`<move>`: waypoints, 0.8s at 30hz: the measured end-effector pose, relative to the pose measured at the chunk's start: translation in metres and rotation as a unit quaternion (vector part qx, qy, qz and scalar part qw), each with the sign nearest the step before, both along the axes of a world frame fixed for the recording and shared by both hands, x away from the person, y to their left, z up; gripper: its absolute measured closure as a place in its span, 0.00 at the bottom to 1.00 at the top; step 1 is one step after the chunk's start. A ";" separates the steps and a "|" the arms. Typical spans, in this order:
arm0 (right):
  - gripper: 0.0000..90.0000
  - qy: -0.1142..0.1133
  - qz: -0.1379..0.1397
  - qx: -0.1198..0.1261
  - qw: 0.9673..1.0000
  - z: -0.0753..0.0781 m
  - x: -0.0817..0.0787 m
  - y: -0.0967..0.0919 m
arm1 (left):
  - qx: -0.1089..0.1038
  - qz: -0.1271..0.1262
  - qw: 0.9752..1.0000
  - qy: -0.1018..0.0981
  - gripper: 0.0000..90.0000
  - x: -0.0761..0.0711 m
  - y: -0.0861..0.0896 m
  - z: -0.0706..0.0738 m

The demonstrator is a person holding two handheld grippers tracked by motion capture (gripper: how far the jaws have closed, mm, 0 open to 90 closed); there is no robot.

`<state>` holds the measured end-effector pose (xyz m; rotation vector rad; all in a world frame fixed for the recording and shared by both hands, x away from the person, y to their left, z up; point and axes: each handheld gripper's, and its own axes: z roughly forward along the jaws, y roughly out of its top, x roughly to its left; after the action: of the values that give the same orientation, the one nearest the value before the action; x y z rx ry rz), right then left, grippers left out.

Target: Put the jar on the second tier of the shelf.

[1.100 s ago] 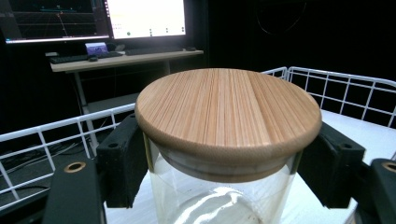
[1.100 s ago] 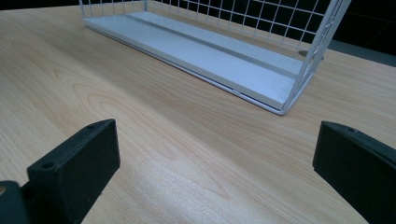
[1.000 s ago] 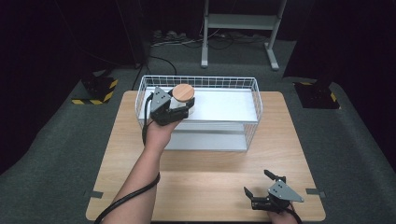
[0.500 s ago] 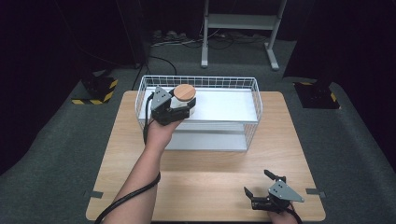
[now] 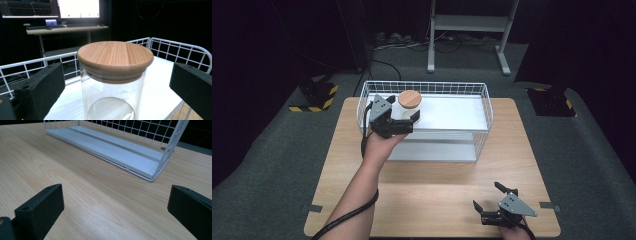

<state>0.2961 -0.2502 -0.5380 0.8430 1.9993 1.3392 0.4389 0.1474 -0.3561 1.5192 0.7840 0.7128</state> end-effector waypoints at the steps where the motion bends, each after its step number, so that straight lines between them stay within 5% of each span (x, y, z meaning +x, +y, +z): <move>1: 0.00 0.000 0.000 0.000 1.000 0.000 0.000 0.000 | 0.000 0.000 1.000 0.000 0.00 0.000 0.000 0.000; 24: 0.00 -0.001 -0.002 -0.010 1.000 0.000 0.000 0.002 | 0.031 0.000 1.000 0.005 0.00 -0.050 0.018 -0.022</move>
<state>0.2961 -0.2483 -0.5380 0.8364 2.0044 1.3162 0.3893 0.1654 -0.3783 1.5801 0.7757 0.7361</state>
